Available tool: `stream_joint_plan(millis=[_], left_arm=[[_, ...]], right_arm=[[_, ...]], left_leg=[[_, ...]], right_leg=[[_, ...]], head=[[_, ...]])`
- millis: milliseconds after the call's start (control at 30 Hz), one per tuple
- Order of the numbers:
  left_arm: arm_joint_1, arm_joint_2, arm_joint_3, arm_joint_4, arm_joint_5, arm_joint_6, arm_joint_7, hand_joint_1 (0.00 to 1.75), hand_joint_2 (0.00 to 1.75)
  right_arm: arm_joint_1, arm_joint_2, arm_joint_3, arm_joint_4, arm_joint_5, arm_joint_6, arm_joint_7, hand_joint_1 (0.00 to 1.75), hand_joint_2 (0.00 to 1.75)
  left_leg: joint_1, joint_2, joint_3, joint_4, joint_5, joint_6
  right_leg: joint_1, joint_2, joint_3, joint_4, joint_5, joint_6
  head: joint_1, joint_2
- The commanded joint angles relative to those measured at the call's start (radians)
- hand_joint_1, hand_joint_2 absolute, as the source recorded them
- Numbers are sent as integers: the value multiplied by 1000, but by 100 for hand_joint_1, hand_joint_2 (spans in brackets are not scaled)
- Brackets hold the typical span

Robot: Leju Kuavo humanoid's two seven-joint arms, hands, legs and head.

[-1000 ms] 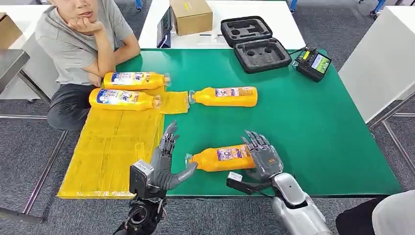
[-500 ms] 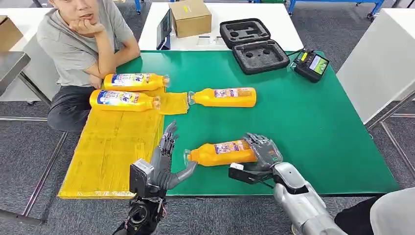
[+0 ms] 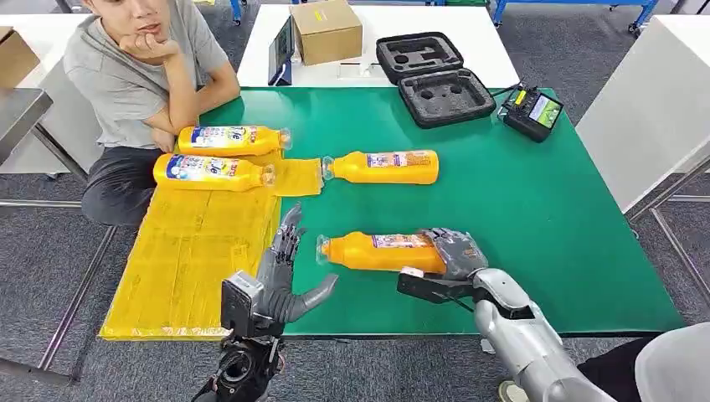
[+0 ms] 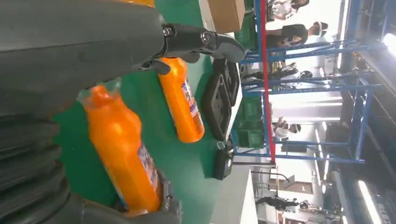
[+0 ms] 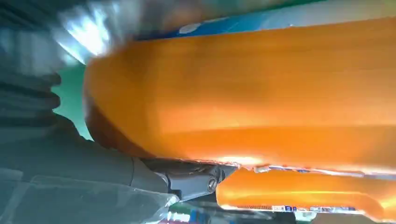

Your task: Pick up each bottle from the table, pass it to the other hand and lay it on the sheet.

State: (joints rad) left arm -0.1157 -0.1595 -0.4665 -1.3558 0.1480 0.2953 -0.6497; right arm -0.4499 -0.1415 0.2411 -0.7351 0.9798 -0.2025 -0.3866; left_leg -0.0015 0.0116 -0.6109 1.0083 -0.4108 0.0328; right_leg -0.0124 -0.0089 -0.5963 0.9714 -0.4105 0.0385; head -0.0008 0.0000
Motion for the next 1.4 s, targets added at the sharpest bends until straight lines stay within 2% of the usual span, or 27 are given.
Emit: stream_joint_plan(millis=[33, 200, 333, 367, 467, 600, 700, 800, 867, 1033, 1267, 1400], left_arm=[[-9, 14, -17, 16, -10, 6, 4, 0, 175], [24, -9, 24, -79, -99, 162, -48, 0, 175], [54, -11, 35, -169, -126, 249, -48, 0, 175], [58, -16, 40, -217, -143, 310, -48, 0, 175], [60, -27, 51, -243, -125, 332, -48, 0, 175], [60, -27, 51, -243, -125, 332, -48, 0, 175], [62, -37, 67, -237, -107, 330, -48, 0, 175], [54, -40, 46, -198, -73, 324, -48, 0, 175], [41, -34, 40, -42, 21, 204, -48, 0, 175], [-19, -58, -28, 159, 36, 164, -48, 0, 175], [-22, -53, -32, 156, 37, 159, -47, 0, 175], [-71, -57, -74, 267, 24, 116, 5, 0, 175]], right_arm=[[89, 9, -49, 16, -130, 88, -109, 175, 175], [96, 38, -137, -38, -297, 97, -190, 175, 175], [118, 65, -188, -82, -357, 65, -199, 175, 175], [126, 73, -200, -97, -367, 61, -199, 175, 175], [139, 83, -215, -119, -377, 48, -193, 175, 175], [139, 83, -215, -119, -377, 48, -193, 175, 175], [159, 91, -229, -144, -377, 18, -196, 175, 175], [180, 97, -231, -168, -392, 0, -209, 175, 175], [254, 123, -254, -292, -416, -31, -229, 175, 175], [322, 166, -264, -426, -438, -74, -242, 175, 175], [324, 166, -264, -430, -439, -73, -242, 175, 175], [334, 194, -256, -449, -454, -76, -245, 175, 175]], left_leg=[[2, -5, 2, -2, 0, -2], [2, -3, 3, -1, -2, -3], [1, 0, 0, 0, -2, -2], [1, 0, 0, 0, -3, -3], [2, 0, -3, 0, -3, -3], [1, 0, -4, 0, -2, -2], [2, -1, 0, 0, -5, -5], [1, -1, -4, -1, -3, -3], [1, -2, -5, -1, -3, -3], [0, -5, -5, -2, -2, -3], [0, -3, -10, -1, -2, -3], [0, -4, -11, -1, -2, -2]], right_leg=[[2, -4, 4, -2, -1, -2], [2, -1, 3, -1, -1, -2], [2, 2, 0, 0, -1, -1], [1, 2, 0, 0, -1, -1], [2, 2, -1, 0, -1, -1], [1, 2, -3, 0, -1, -1], [2, 3, 1, 1, -4, -3], [1, 1, -3, 0, -2, -2], [1, 0, -4, 0, -2, -1], [0, -2, -4, -1, -3, -1], [0, -1, -9, 0, -2, 1], [-1, -1, -9, 0, -3, 1]], head=[[1, 0], [0, 0], [0, 0], [0, 0], [0, 0], [0, 0], [0, 0], [0, 0], [0, 0], [0, 0], [0, 0], [0, 0]])
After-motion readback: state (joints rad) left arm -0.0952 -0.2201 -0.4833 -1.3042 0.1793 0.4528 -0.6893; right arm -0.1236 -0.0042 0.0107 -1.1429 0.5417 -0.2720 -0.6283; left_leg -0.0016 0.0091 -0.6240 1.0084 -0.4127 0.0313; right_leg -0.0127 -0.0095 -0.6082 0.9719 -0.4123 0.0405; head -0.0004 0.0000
